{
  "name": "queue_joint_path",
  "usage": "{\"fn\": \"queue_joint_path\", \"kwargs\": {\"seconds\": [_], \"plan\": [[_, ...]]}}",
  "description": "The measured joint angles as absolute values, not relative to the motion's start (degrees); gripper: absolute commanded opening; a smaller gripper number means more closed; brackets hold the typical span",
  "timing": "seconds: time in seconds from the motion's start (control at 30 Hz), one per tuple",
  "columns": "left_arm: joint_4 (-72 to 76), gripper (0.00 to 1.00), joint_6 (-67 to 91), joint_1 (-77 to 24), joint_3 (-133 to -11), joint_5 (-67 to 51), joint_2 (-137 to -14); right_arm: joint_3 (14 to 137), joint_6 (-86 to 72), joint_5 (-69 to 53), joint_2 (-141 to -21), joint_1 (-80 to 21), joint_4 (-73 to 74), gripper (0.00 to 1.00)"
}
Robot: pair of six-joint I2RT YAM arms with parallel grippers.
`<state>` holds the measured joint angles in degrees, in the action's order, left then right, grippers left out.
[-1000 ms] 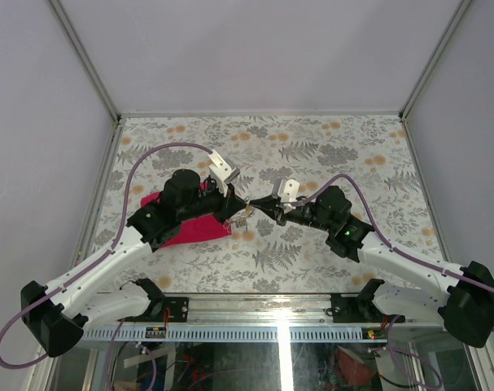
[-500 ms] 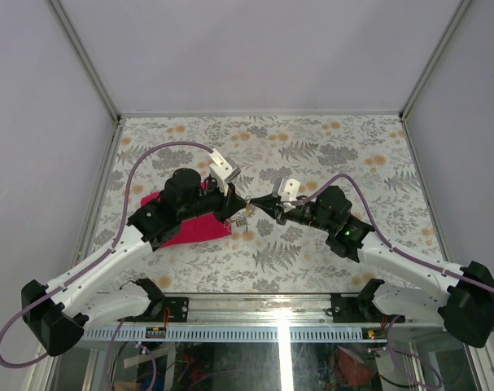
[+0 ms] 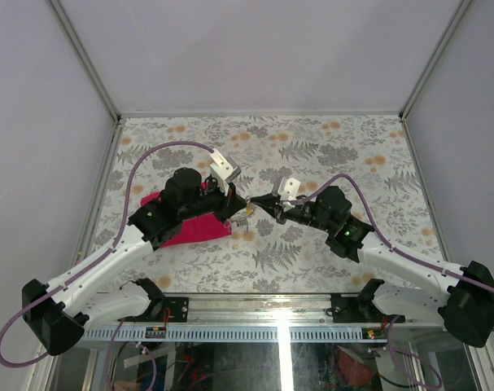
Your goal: Put the keys on the keyring
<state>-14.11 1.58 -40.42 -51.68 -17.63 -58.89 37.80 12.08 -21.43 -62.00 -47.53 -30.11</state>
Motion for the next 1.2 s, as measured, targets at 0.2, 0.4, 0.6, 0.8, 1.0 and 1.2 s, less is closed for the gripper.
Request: {"fn": "queue_joint_path", "kwargs": {"seconds": [0.2,0.4,0.6,0.8,1.0,1.2], "plan": [[-14.06,0.00,1.58,-40.42,-51.86,-17.65,-58.94,38.11,12.03,-20.32,-62.00,-47.64,-30.00,0.00],[-14.15,0.00,1.54,-40.42,-51.96,-17.69,-59.20,38.68,12.03,-18.61,-62.00,-47.68,-30.46,0.00],[-14.15,0.00,1.48,-40.42,-51.99,-18.00,-59.53,38.76,12.01,-17.32,-62.00,-47.68,-30.63,0.00],[-14.15,0.00,1.43,-40.42,-51.99,-18.04,-59.53,38.79,12.05,-16.84,-62.00,-47.68,-30.37,0.00],[-14.15,0.00,1.37,-40.42,-51.99,-18.52,-59.53,39.70,12.05,-15.84,-62.00,-47.68,-27.81,0.00],[-14.17,0.00,1.08,-40.42,-51.99,-19.57,-59.53,40.53,11.57,-15.88,-63.11,-47.68,-26.83,0.05]]}}
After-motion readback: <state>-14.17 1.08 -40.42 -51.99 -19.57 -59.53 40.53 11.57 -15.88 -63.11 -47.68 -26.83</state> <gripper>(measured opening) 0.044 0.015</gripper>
